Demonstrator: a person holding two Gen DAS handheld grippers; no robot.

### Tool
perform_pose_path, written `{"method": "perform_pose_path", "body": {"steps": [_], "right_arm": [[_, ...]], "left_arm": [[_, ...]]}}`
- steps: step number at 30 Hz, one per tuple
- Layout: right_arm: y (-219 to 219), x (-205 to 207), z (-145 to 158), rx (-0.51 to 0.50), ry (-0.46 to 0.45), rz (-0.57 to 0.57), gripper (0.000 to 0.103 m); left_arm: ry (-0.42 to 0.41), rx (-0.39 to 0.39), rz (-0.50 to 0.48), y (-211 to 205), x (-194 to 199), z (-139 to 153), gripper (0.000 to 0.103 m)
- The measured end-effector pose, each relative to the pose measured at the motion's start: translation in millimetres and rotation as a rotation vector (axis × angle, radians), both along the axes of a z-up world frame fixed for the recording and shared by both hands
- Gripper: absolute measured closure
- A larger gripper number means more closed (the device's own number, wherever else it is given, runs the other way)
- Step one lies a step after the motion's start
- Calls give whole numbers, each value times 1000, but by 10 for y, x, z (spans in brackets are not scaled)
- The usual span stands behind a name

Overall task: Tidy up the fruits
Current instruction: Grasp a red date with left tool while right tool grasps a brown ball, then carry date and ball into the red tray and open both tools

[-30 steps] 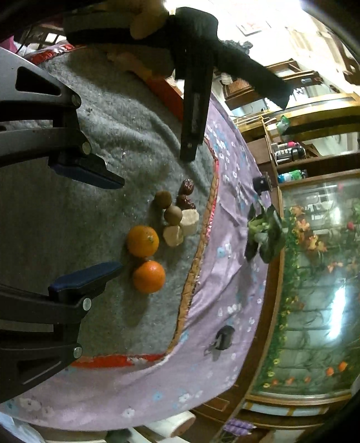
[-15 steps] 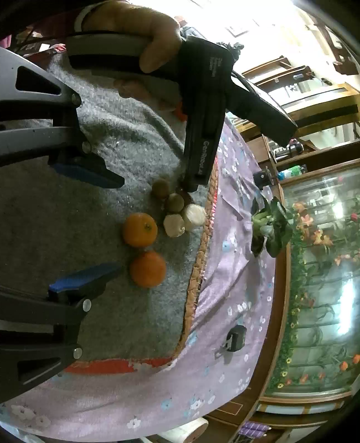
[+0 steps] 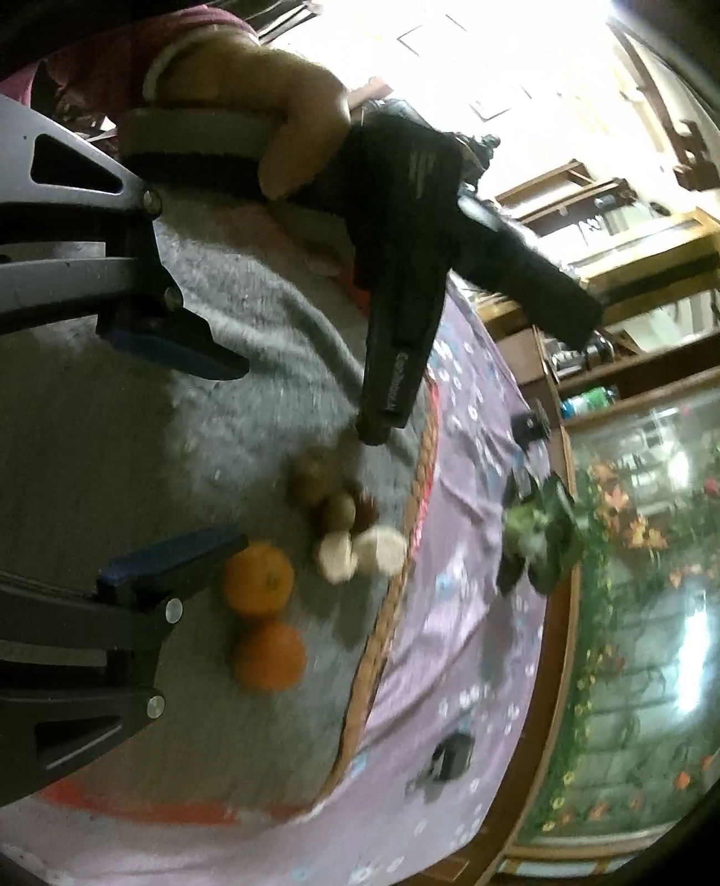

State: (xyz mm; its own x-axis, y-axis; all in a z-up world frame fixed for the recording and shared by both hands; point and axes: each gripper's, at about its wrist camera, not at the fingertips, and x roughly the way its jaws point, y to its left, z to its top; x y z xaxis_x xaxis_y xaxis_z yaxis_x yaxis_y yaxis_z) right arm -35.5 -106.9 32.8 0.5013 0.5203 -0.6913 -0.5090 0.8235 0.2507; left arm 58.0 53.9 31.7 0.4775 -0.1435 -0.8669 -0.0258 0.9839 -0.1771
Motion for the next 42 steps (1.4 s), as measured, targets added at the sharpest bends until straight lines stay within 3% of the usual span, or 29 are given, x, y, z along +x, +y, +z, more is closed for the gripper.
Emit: {"method": "perform_pose_path", "body": {"steps": [3,7,9,12,27,42], "right_arm": [[187,121,-56,-8,20,23,58],[292,350,-142,-75,26,-59,59],[294,456,-204,-74,53,-79,75],[393,506,-234,-131,30,-80,82],[287,-1,87,-73,-24,-87,82],[389,-263,161,-75,-43,-108,82]], "left_arm": [[-25,5,17,83,-110,105,76],[-42,0,11,135,-240,177,76],[-47,-1,5,147,-295,185,76],[-51,0,2,158,-359,177,76],[-92,68,30,308,-820,230,76],[-125,101,28,329,-1099,275,76]]}}
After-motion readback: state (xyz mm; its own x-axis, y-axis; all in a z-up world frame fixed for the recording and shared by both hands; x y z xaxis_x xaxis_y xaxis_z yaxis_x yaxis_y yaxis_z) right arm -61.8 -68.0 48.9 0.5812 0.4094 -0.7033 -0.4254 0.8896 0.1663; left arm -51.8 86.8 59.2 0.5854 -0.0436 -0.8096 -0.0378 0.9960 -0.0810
